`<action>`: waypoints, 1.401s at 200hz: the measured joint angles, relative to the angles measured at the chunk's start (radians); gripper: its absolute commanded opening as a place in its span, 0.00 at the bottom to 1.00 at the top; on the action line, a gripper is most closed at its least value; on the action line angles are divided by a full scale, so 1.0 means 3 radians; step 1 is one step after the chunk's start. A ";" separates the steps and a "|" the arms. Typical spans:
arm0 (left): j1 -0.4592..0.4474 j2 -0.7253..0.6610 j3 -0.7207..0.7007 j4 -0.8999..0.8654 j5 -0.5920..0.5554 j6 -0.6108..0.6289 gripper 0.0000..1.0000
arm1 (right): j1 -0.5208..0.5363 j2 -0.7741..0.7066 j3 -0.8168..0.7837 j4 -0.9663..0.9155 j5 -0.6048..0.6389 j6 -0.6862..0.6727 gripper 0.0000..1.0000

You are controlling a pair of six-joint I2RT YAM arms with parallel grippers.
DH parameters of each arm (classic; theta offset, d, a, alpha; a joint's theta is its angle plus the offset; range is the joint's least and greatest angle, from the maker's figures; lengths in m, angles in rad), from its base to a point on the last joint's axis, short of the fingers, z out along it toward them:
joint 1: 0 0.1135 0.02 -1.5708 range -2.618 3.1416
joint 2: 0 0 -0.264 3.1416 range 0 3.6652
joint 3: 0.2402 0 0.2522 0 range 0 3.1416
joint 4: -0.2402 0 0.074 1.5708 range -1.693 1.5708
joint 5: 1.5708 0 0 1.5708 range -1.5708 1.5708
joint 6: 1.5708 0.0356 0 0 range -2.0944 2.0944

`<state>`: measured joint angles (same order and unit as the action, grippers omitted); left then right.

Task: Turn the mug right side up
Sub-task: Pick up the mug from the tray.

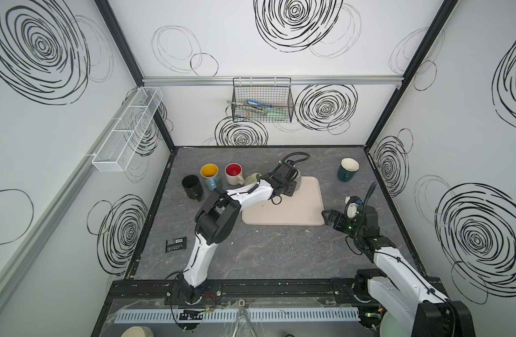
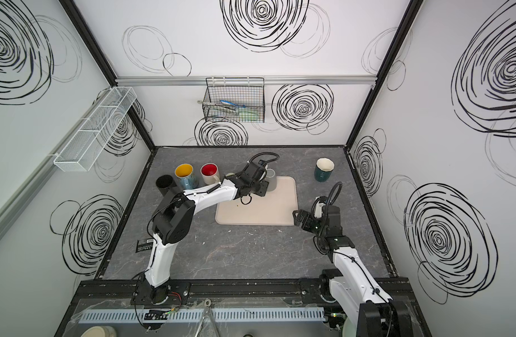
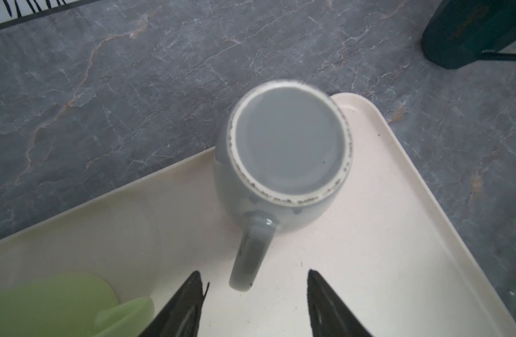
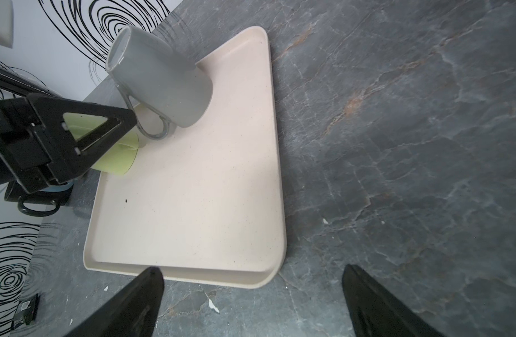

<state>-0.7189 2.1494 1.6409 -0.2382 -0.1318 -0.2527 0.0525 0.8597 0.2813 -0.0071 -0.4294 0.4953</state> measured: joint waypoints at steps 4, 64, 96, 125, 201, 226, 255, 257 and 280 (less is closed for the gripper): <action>0.0000 0.0009 0.0015 -0.0001 0.0000 0.0005 0.59 | 0.0000 -0.0006 0.0000 -0.0004 0.0001 0.0001 1.00; 0.0000 0.0148 0.0188 -0.0075 -0.0043 0.0113 0.48 | 0.0000 -0.0061 -0.0013 -0.0018 0.0034 0.0011 1.00; -0.0003 0.0233 0.0347 -0.0153 -0.0099 0.0177 0.45 | -0.0001 -0.0081 -0.0015 -0.0036 0.0037 0.0014 1.00; -0.0039 0.0310 0.0444 -0.0231 -0.0137 0.0237 0.42 | -0.0001 -0.0095 -0.0019 -0.0038 0.0037 0.0022 1.00; -0.0097 0.0444 0.0640 -0.0444 -0.0315 0.0365 0.39 | -0.0001 -0.0095 -0.0045 -0.0039 0.0038 0.0023 1.00; -0.0126 0.0520 0.0745 -0.0519 -0.0348 0.0385 0.38 | -0.0004 -0.0095 -0.0045 -0.0039 0.0038 0.0023 1.00; -0.0135 0.0559 0.0777 -0.0553 -0.0378 0.0397 0.37 | -0.0004 -0.0095 -0.0048 -0.0039 0.0038 0.0023 1.00; -0.0135 0.0559 0.0777 -0.0553 -0.0379 0.0395 0.37 | -0.0004 -0.0095 -0.0048 -0.0039 0.0038 0.0023 1.00; -0.0134 0.0570 0.0778 -0.0567 -0.0390 0.0401 0.32 | -0.0004 -0.0095 -0.0050 -0.0039 0.0038 0.0023 1.00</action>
<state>-0.7589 2.3203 1.8744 -0.4084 -0.2489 -0.1326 0.0513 0.8310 0.2665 -0.0189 -0.4179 0.5022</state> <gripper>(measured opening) 0.351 0.999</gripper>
